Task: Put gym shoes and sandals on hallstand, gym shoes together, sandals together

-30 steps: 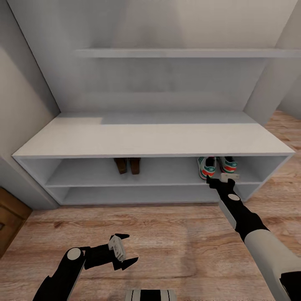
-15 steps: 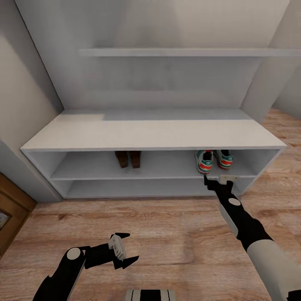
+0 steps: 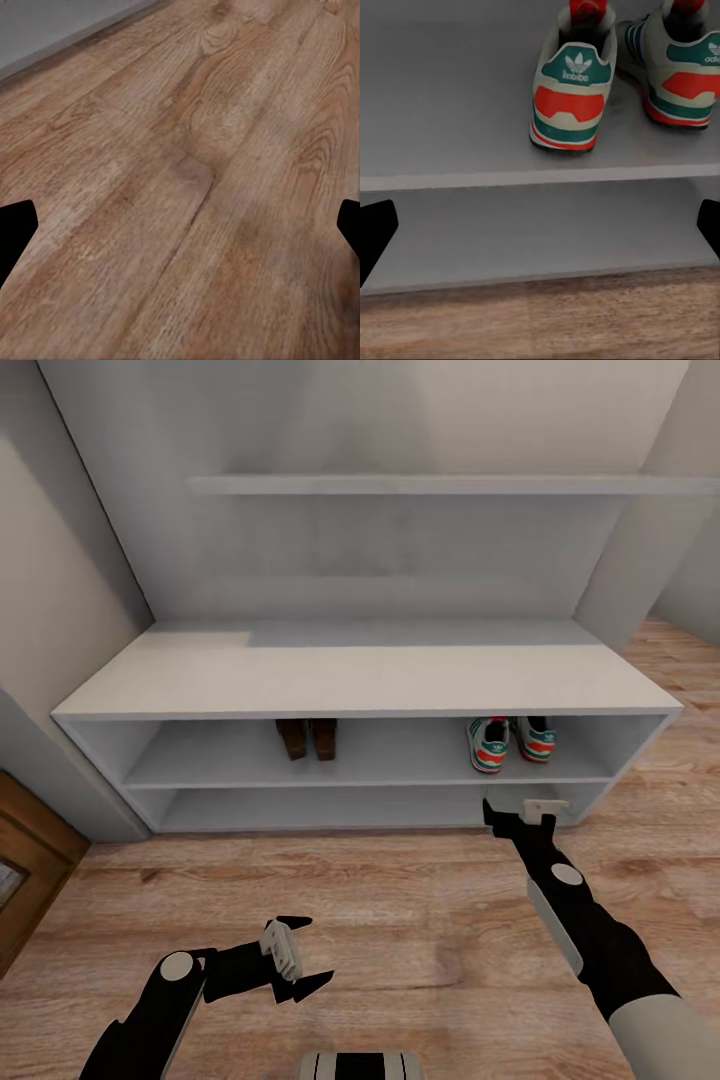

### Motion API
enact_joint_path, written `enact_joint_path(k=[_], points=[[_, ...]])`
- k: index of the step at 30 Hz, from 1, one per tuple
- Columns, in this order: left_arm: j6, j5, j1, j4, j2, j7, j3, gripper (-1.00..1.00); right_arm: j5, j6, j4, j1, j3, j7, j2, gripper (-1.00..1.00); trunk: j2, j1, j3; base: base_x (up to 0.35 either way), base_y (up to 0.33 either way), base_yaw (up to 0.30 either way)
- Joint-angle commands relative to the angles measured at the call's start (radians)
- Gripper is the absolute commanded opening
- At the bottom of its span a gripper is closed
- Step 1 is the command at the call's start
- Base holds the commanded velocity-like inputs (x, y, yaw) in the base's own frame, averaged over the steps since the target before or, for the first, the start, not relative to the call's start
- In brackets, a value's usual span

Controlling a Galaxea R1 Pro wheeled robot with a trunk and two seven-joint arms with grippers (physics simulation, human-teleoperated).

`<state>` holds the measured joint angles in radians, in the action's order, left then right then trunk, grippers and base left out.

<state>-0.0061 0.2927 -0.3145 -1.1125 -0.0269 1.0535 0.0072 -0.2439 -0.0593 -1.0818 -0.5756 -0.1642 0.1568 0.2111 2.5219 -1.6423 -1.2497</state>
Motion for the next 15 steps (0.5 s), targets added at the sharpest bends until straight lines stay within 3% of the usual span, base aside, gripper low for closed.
enact_joint_path(k=[1,15], points=[[0.000,0.000,0.000,0.000,0.000,0.000,0.000,1.00,0.000,-0.006,-0.022,0.017,0.001,0.000,0.001,1.00,0.000,0.000,0.000,-0.009,0.000,0.000],[0.002,-0.002,0.000,-0.009,0.000,0.000,0.001,1.00,0.001,-0.025,-0.142,0.135,0.004,-0.001,0.018,1.00,0.000,0.000,0.000,-0.004,0.000,0.000]])
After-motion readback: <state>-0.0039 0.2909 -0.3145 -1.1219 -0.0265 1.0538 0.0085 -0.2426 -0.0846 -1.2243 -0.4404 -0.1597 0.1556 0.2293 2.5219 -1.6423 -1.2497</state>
